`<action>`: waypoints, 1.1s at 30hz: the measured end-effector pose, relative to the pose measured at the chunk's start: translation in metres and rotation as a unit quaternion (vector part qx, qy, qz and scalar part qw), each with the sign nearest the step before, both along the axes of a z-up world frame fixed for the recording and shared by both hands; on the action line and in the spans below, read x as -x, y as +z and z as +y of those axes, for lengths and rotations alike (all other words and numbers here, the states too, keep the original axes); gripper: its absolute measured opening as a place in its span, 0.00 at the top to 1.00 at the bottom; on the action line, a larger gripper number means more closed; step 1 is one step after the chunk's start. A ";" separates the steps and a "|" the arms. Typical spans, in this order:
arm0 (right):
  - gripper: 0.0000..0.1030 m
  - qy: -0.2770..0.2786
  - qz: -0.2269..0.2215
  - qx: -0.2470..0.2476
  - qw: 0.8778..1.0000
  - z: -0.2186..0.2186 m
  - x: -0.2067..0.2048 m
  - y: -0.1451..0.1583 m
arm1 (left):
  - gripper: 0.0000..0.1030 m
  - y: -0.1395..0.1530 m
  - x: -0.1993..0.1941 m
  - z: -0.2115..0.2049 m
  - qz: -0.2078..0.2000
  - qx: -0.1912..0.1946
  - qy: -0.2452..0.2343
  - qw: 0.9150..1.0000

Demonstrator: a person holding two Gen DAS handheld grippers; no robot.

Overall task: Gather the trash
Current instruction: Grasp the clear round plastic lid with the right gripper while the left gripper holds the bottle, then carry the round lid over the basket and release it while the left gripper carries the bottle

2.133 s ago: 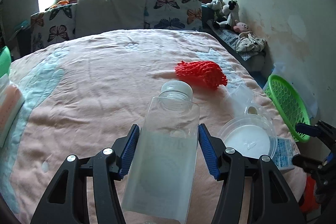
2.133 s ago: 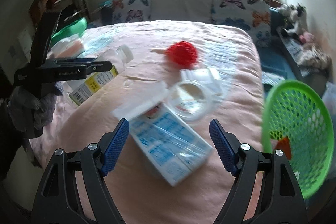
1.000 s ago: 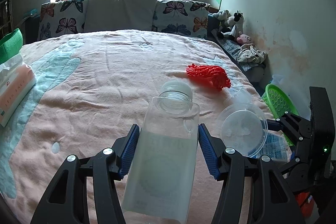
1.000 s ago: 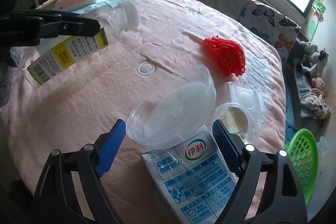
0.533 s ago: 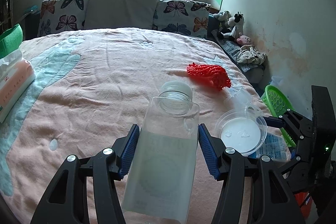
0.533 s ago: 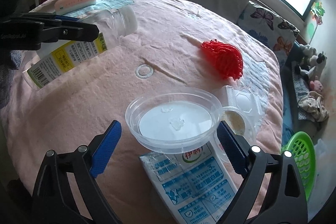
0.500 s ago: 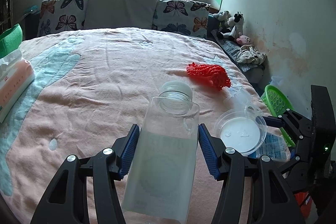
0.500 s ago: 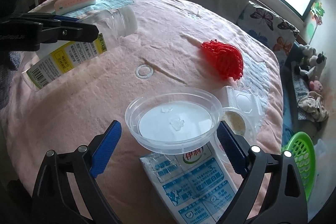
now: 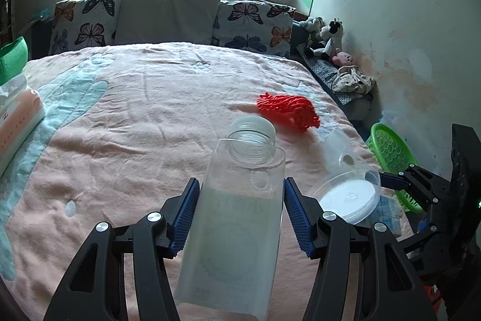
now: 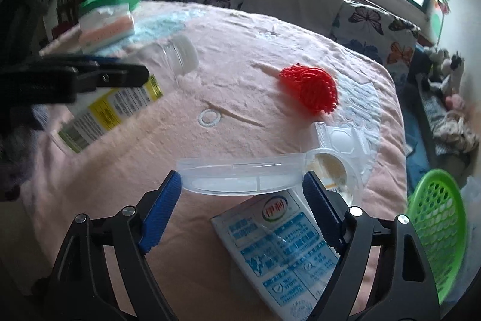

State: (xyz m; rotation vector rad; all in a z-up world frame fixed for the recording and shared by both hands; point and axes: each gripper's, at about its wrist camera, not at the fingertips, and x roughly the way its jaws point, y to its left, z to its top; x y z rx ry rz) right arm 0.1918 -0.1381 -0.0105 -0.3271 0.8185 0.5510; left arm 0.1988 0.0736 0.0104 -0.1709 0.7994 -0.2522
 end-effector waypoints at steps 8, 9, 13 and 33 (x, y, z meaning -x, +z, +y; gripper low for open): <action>0.20 -0.018 -0.014 -0.042 0.999 -0.027 0.016 0.024 | 0.46 0.011 0.000 -0.019 -0.008 0.004 -0.015 1.000; 0.20 -0.022 -0.019 -0.049 0.998 -0.032 0.018 0.028 | 0.46 0.012 0.000 -0.021 -0.008 0.004 -0.017 1.000; 0.20 -0.042 -0.032 -0.071 0.996 -0.056 0.025 0.044 | 0.46 0.019 -0.001 -0.035 -0.012 0.004 -0.028 1.000; 0.42 -0.193 0.001 -0.110 0.975 -0.204 0.023 0.024 | 0.46 0.026 -0.019 -0.124 -0.005 0.007 -0.107 0.994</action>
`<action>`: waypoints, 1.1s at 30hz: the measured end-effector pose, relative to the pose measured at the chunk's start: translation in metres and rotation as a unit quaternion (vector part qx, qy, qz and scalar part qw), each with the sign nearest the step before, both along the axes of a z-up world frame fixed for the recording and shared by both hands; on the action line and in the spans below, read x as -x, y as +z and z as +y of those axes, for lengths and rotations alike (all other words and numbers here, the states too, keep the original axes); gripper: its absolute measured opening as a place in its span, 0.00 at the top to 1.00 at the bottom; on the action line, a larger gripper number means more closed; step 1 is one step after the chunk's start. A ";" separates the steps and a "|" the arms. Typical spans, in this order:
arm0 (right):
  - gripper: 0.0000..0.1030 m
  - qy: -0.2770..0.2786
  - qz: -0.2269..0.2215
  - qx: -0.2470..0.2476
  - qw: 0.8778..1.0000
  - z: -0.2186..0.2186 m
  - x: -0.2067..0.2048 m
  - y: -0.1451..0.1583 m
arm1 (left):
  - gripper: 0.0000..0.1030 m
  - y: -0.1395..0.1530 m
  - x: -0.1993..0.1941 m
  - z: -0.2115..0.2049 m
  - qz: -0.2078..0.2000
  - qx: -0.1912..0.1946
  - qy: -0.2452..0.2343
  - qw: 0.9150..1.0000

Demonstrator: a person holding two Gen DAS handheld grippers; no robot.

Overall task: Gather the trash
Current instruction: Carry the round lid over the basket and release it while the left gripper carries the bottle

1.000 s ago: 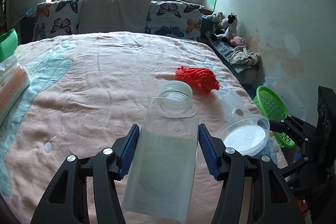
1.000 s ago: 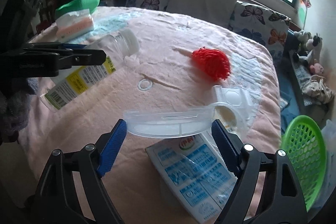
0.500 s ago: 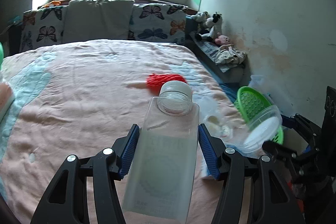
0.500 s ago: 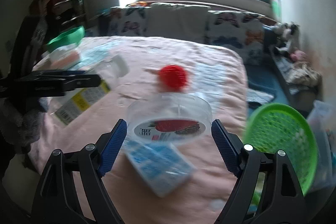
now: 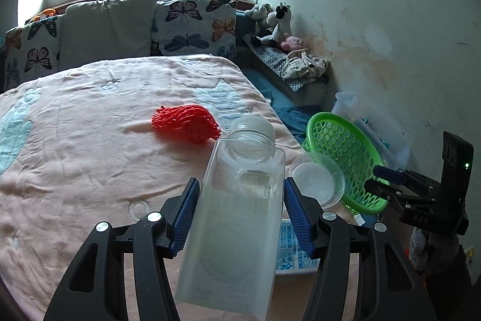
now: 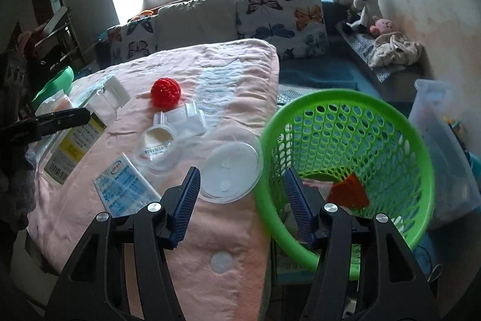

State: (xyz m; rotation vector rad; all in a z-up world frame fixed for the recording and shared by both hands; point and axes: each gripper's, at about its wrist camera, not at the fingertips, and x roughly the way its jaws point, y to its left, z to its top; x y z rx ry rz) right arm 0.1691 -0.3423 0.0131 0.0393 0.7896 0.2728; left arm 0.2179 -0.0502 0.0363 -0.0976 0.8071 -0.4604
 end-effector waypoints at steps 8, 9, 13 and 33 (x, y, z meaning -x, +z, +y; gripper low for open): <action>0.37 0.012 0.009 0.003 1.000 0.002 -0.007 -0.011 | 0.46 0.003 -0.003 -0.008 -0.001 -0.006 -0.004 1.000; 0.34 0.018 0.012 0.008 1.000 0.006 -0.009 -0.013 | 0.46 0.003 -0.003 -0.008 0.000 -0.007 -0.003 1.000; 0.24 0.033 0.014 0.032 0.999 0.021 -0.019 -0.020 | 0.46 0.001 -0.005 -0.007 0.002 -0.007 -0.001 1.000; 0.14 0.071 0.087 0.123 0.986 0.075 -0.071 -0.053 | 0.46 -0.012 -0.011 0.011 0.013 0.003 0.003 1.000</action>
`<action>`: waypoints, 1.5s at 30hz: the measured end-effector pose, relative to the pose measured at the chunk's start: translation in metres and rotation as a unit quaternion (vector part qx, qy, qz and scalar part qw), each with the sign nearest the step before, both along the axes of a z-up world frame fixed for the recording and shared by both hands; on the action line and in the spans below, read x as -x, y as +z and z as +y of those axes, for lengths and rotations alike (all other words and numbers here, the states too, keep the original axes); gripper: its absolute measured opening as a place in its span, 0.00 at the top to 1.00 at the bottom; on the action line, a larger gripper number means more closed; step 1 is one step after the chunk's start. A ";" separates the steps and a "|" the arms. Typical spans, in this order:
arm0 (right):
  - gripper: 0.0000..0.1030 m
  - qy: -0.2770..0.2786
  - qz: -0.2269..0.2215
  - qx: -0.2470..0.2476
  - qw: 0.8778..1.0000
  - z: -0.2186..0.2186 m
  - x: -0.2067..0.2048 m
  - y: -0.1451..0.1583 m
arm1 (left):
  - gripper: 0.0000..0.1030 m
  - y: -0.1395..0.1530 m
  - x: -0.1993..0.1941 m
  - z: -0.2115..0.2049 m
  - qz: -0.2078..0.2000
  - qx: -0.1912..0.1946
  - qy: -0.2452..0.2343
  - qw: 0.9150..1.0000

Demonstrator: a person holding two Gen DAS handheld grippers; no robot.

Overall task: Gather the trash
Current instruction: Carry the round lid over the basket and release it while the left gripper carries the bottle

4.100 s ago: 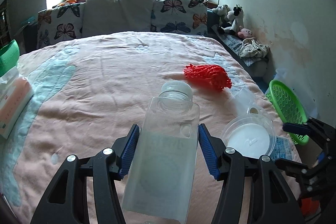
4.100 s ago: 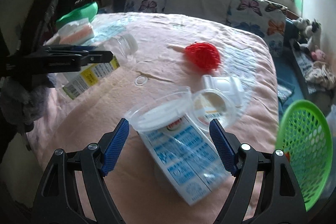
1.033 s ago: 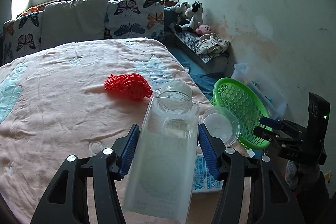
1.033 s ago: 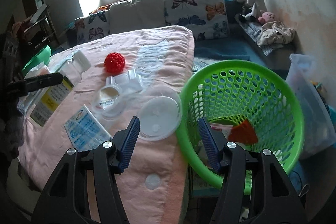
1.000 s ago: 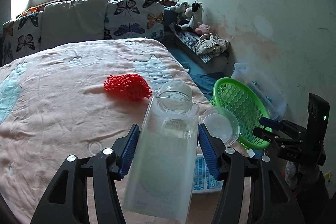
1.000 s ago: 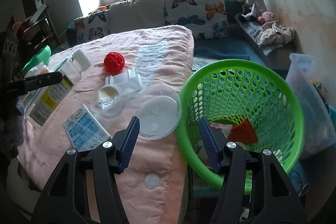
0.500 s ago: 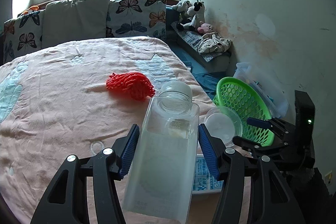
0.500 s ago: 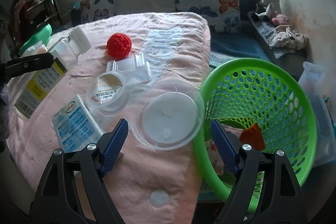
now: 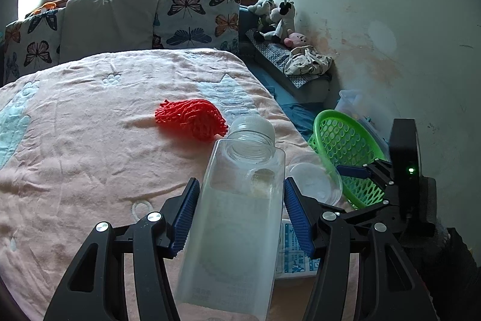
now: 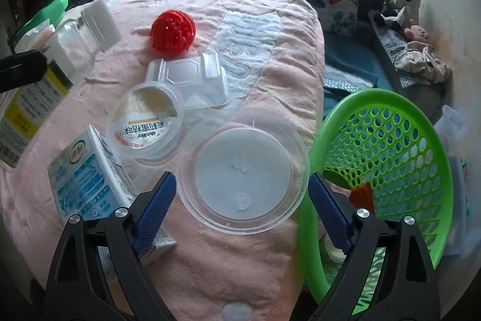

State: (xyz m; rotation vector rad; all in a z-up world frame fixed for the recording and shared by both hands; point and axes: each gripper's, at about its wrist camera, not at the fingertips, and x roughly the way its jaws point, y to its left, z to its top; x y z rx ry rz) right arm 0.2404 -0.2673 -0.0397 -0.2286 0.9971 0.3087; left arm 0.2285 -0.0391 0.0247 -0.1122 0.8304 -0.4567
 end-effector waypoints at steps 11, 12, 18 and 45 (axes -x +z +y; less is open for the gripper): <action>0.09 0.005 0.014 -0.002 1.000 0.006 -0.008 -0.002 | 0.46 -0.003 -0.001 0.003 0.006 0.004 0.002 1.000; 0.09 0.004 0.016 -0.004 1.000 0.007 -0.008 -0.003 | 0.46 -0.003 -0.002 0.002 0.006 0.004 0.003 1.000; 0.11 -0.002 0.024 -0.012 1.000 0.005 -0.011 -0.004 | 0.46 -0.006 -0.002 0.005 0.010 0.007 0.006 1.000; 0.11 -0.167 -0.040 -0.088 0.981 -0.150 0.037 0.019 | 0.46 0.020 -0.010 -0.104 0.009 0.004 -0.086 0.996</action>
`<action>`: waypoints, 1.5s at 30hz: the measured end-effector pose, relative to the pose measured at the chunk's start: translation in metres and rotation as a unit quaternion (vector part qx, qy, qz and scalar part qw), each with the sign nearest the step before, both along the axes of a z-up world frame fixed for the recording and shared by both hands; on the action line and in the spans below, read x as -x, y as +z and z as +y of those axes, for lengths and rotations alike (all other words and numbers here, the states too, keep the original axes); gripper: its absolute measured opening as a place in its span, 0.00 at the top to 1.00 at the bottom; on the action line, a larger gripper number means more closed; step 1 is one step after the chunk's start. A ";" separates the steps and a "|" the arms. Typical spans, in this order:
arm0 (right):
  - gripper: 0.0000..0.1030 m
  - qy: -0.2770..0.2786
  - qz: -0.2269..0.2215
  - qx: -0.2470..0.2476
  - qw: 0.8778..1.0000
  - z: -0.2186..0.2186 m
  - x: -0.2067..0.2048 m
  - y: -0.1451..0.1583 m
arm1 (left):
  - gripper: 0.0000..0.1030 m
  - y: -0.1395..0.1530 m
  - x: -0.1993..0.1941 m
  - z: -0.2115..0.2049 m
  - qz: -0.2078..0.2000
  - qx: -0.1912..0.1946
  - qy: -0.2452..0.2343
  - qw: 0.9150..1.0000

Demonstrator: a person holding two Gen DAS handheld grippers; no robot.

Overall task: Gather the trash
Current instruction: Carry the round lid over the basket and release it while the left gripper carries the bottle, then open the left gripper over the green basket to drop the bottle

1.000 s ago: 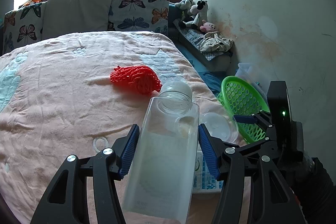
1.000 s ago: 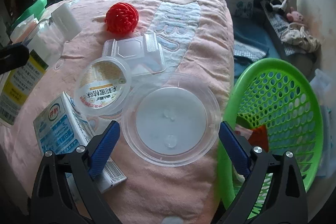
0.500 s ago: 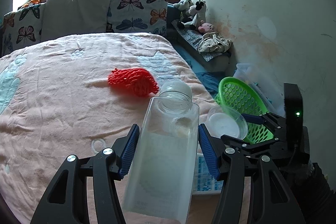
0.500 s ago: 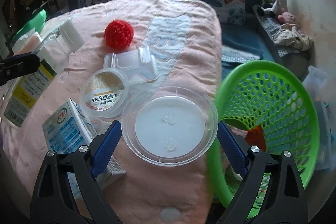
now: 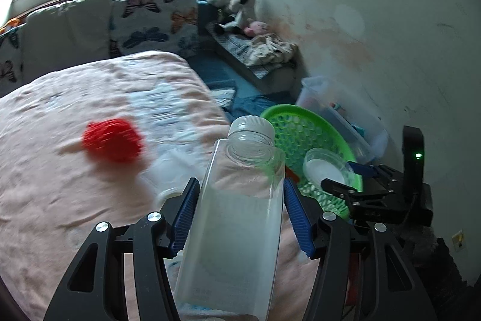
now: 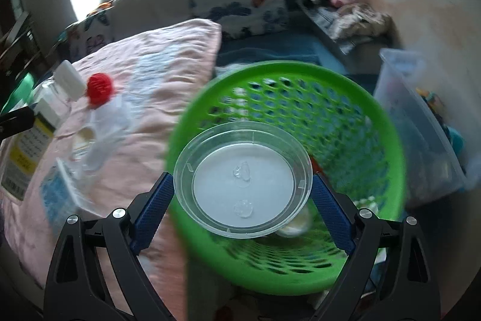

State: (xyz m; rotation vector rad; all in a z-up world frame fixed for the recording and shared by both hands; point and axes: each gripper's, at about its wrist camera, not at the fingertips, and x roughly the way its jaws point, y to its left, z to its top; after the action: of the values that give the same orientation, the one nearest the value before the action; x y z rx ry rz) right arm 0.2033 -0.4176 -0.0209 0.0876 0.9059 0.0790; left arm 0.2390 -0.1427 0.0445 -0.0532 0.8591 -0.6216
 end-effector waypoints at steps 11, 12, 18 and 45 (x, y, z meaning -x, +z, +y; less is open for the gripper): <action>0.08 -0.022 -0.004 -0.024 0.999 -0.036 0.003 -0.015 | 0.46 -0.006 -0.011 -0.089 0.017 -0.029 -0.069 0.997; 0.08 -0.025 -0.006 -0.022 0.999 -0.038 0.004 -0.014 | 0.46 -0.008 -0.012 -0.098 0.018 -0.034 -0.074 0.997; 0.08 -0.033 -0.029 -0.017 0.999 -0.048 0.025 -0.005 | 0.46 -0.020 -0.021 -0.135 0.028 -0.058 -0.091 0.994; 0.08 -0.066 -0.063 -0.054 0.994 -0.067 0.074 0.000 | 0.40 -0.032 -0.026 -0.137 0.016 -0.068 -0.049 0.996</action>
State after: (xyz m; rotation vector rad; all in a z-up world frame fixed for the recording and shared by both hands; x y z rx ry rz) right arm 0.1291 -0.4841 -0.0209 0.2407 0.7683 0.0098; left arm 0.2651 -0.2795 0.0122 0.1040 0.9381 -0.6543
